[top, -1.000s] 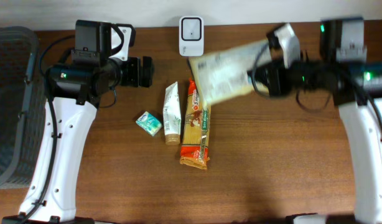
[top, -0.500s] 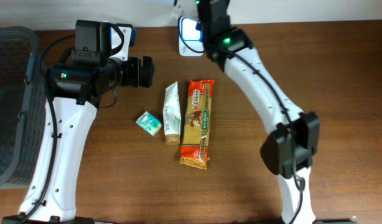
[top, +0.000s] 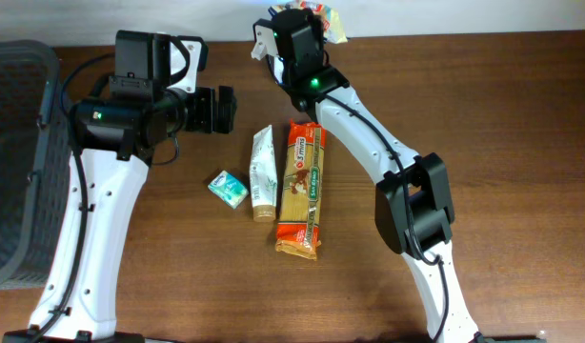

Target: Scan the item barcode

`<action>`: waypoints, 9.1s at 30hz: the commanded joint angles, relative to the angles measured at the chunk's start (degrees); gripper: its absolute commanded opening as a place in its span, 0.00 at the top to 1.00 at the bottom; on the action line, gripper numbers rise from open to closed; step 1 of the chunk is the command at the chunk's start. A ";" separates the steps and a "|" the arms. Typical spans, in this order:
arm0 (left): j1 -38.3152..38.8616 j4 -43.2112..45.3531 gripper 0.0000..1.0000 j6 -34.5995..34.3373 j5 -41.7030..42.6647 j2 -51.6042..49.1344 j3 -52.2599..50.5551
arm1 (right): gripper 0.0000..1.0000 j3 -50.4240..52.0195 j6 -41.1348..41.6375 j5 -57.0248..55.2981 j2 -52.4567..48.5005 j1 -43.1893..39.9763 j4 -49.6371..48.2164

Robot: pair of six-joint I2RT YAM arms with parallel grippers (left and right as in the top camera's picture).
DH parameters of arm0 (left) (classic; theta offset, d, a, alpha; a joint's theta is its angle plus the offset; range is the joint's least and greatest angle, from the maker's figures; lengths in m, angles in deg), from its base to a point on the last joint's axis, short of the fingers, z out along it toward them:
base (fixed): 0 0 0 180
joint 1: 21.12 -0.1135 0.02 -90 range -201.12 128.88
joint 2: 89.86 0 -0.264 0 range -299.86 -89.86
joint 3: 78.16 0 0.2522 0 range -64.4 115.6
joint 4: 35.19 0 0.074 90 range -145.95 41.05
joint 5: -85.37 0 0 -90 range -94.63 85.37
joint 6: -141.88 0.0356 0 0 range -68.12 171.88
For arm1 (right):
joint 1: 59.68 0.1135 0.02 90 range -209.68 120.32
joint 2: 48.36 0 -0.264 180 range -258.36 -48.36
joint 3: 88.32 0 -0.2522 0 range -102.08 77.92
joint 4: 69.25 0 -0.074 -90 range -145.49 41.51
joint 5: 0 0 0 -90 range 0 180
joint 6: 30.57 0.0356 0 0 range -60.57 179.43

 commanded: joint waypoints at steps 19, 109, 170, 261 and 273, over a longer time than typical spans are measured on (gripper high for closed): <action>-0.37 0.02 0.01 0.92 0.00 0.15 0.11 | 0.96 0.13 71.34 42.03 36.35 -23.04 59.63; -20.35 0.04 0.01 0.92 0.00 0.39 0.11 | 0.35 14.47 97.13 10.38 1.31 25.18 72.13; -20.35 0.02 0.01 0.92 0.00 0.39 0.11 | 0.74 23.98 69.57 63.10 1.27 -9.68 48.19; -20.35 0.02 0.01 0.90 0.00 0.39 0.11 | 0.96 -4.07 2.91 19.58 -10.62 2.99 -25.03; -20.35 0.02 0.01 0.92 0.00 0.39 0.11 | 0.96 -4.07 11.28 16.81 4.83 3.10 4.90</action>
